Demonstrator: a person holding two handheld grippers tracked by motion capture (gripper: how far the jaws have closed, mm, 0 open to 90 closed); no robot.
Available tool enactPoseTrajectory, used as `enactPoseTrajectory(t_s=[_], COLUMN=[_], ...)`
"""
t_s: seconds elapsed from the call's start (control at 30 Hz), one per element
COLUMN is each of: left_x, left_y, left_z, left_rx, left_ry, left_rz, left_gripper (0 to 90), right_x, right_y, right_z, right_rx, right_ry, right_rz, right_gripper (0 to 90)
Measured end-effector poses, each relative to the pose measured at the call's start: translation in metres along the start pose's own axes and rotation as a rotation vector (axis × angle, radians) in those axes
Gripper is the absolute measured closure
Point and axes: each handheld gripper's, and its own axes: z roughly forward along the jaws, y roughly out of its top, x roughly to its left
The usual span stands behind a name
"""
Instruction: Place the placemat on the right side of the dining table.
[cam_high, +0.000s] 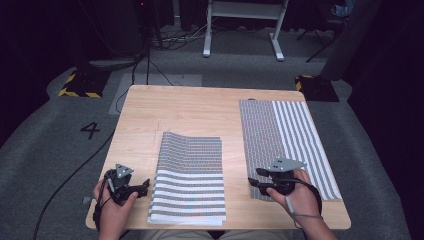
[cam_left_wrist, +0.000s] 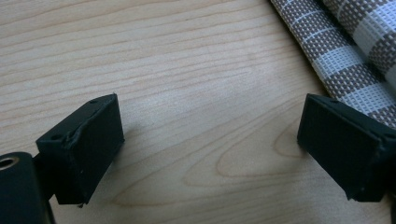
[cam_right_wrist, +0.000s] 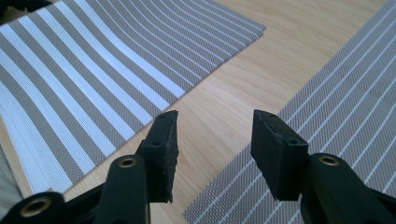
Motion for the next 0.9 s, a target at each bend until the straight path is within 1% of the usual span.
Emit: enactPoseTrajectory(t_s=[0.03, 0.07, 0.13, 0.17, 0.2, 0.27, 0.33, 0.4, 0.47, 0.57, 0.63, 0.7, 0.73, 0.8, 0.87, 0.9], left_x=[0.000, 0.000, 0.000, 0.000, 0.000, 0.000, 0.000, 0.000, 0.000, 0.000, 0.000, 0.001, 0.001, 0.000, -0.001, -0.001], left_y=[-0.001, -0.001, -0.002, -0.002, -0.003, -0.003, -0.003, -0.003, -0.003, -0.003, -0.003, -0.002, -0.002, -0.002, 0.000, 0.000], left_z=[0.000, -0.001, -0.002, -0.002, -0.002, -0.002, -0.002, -0.002, -0.002, -0.002, -0.002, -0.002, -0.002, -0.001, 0.001, 0.001], left_rx=[-0.004, -0.006, -0.006, -0.007, -0.006, -0.004, -0.005, -0.005, -0.006, -0.005, -0.005, -0.005, -0.004, 0.005, 0.016, 0.018], left_ry=[-0.002, -0.005, -0.005, -0.007, -0.010, -0.011, -0.009, -0.009, -0.009, -0.009, -0.011, -0.011, -0.012, -0.025, -0.032, -0.031], left_rz=[-0.002, 0.005, 0.007, 0.007, 0.006, 0.007, 0.006, 0.006, 0.006, 0.006, 0.007, 0.011, 0.012, 0.022, 0.035, 0.036], left_gripper=[7.9, 8.0, 8.2, 8.4, 8.5, 8.6, 8.6, 8.6, 8.6, 8.6, 8.5, 8.2, 7.9, 5.5, 1.4, 0.0], right_x=[0.001, 0.003, 0.008, 0.011, 0.013, 0.020, 0.027, 0.032, 0.038, 0.048, 0.055, 0.061, 0.064, 0.070, 0.075, 0.078], right_y=[0.004, 0.008, 0.016, 0.021, 0.024, 0.032, 0.039, 0.043, 0.047, 0.053, 0.057, 0.060, 0.062, 0.064, 0.064, 0.064], right_z=[0.000, 0.000, -0.001, -0.001, 0.000, 0.002, 0.006, 0.009, 0.011, 0.017, 0.022, 0.027, 0.031, 0.037, 0.044, 0.050], right_rx=[-0.008, -0.019, -0.048, -0.062, -0.068, -0.087, -0.094, -0.102, -0.121, -0.140, -0.124, -0.121, -0.128, -0.134, -0.123, -0.109], right_ry=[0.003, 0.007, 0.019, 0.022, 0.027, 0.041, 0.047, 0.049, 0.063, 0.081, 0.092, 0.093, 0.093, 0.089, 0.085, 0.081], right_rz=[-0.004, -0.009, 0.000, -0.003, -0.007, 0.003, 0.009, 0.002, 0.015, 0.006, 0.024, 0.008, -0.007, -0.020, -0.032, -0.051], right_gripper=[51.7, 50.7, 48.4, 47.4, 46.7, 44.7, 42.5, 41.3, 40.2, 37.5, 33.2, 31.0, 28.1, 25.7, 23.4, 23.2])
